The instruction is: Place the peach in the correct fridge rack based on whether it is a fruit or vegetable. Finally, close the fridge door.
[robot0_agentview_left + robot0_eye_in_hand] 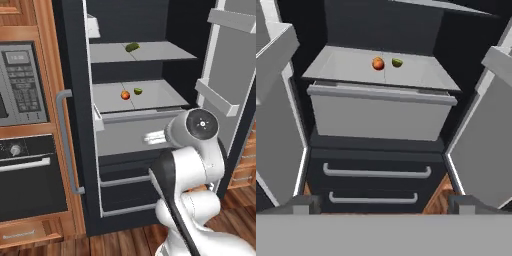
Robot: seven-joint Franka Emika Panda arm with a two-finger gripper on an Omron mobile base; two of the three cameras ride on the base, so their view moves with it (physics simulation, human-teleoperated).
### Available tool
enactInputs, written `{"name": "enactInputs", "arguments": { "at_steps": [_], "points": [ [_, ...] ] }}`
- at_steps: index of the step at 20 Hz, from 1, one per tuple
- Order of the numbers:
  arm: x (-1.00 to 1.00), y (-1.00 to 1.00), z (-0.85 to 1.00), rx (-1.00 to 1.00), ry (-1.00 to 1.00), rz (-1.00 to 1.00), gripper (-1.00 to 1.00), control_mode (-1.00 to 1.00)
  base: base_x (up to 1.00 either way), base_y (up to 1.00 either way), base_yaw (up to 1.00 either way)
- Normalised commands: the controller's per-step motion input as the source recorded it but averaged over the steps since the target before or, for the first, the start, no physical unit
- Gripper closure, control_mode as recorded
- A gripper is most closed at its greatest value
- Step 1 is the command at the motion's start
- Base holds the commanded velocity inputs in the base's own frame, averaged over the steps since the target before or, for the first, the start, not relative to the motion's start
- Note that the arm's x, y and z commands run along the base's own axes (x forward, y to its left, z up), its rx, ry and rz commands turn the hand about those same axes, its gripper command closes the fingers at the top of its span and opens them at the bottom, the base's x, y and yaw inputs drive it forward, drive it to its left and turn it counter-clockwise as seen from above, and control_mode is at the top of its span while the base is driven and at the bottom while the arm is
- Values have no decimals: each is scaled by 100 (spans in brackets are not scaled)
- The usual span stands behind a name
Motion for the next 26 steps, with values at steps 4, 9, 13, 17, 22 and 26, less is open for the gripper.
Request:
{"name": "enactInputs", "arguments": {
  "at_steps": [4,9,13,17,22,26],
  "points": [
    [-57,100,43,-56,0,6,-100,-100,0,0,0],
    [-29,100,19,-45,0,7,-100,-100,0,0,0],
    [5,100,0,-44,3,9,-100,-100,0,0,0],
    [55,100,-21,-44,2,5,-100,-100,0,0,0],
    [100,100,-34,-42,9,0,-100,-100,0,0,0],
    [84,100,-34,-40,1,0,-100,-100,0,0,0]
  ]
}}
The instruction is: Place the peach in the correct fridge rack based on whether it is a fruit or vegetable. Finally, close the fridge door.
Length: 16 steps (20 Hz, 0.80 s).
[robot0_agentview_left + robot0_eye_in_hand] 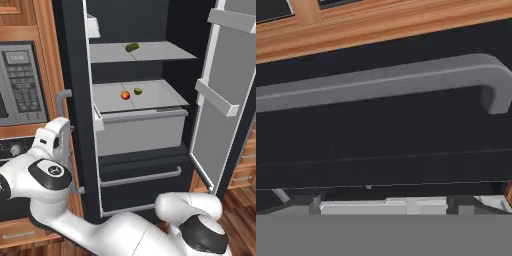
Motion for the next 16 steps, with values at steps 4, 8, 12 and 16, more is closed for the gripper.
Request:
{"name": "enactInputs", "arguments": {
  "at_steps": [4,8,12,16],
  "points": [
    [86,100,-36,-35,1,0,-100,-100,0,0,0],
    [97,66,-41,-24,10,0,-100,-100,0,0,0],
    [88,-9,-38,-5,20,-3,-100,-100,0,0,0],
    [35,-68,-36,0,9,-1,-100,-100,0,0,0]
  ]
}}
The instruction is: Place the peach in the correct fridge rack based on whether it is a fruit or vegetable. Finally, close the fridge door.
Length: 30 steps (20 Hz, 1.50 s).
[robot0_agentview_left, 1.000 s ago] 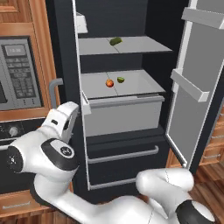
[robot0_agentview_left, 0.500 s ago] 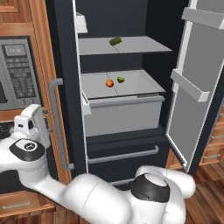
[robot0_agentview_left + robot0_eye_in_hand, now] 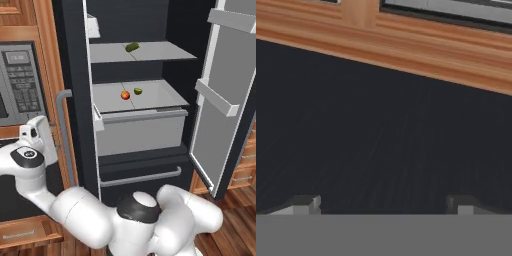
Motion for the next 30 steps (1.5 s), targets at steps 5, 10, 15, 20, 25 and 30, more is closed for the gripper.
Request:
{"name": "enactInputs", "arguments": {
  "at_steps": [5,10,15,20,25,30],
  "points": [
    [6,-97,-20,4,3,0,-100,-100,0,0,0],
    [2,-100,-9,10,0,0,-100,-100,0,0,0],
    [58,-100,-7,12,0,3,-100,-100,0,0,0],
    [67,-87,0,8,-1,16,-100,-100,0,0,0],
    [47,-74,0,4,-4,18,-100,-100,0,0,0],
    [56,-55,0,4,-3,18,-100,-100,0,0,0]
  ]
}}
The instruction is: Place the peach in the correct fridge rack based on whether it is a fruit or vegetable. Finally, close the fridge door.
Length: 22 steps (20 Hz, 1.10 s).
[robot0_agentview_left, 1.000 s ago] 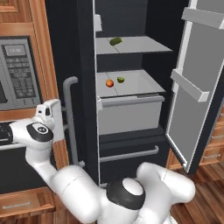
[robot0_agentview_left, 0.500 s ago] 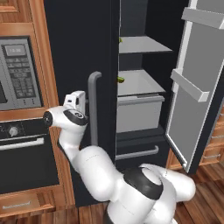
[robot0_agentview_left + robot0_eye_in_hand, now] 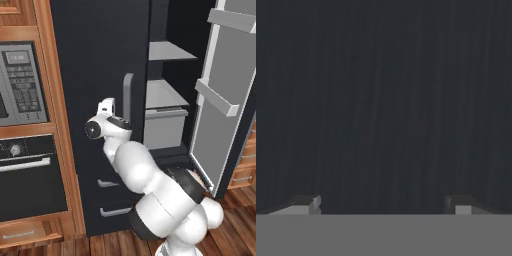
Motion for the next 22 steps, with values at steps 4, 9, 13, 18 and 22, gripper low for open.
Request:
{"name": "enactInputs", "arguments": {
  "at_steps": [4,9,13,18,22],
  "points": [
    [72,-40,0,3,0,18,-100,-100,0,0,0],
    [74,-24,0,3,0,16,-100,-100,0,0,0],
    [67,-13,0,2,1,14,-100,-100,0,0,0],
    [55,-5,-4,1,4,12,-100,-100,0,0,0],
    [56,0,-16,0,9,10,-100,-100,0,0,0]
  ]
}}
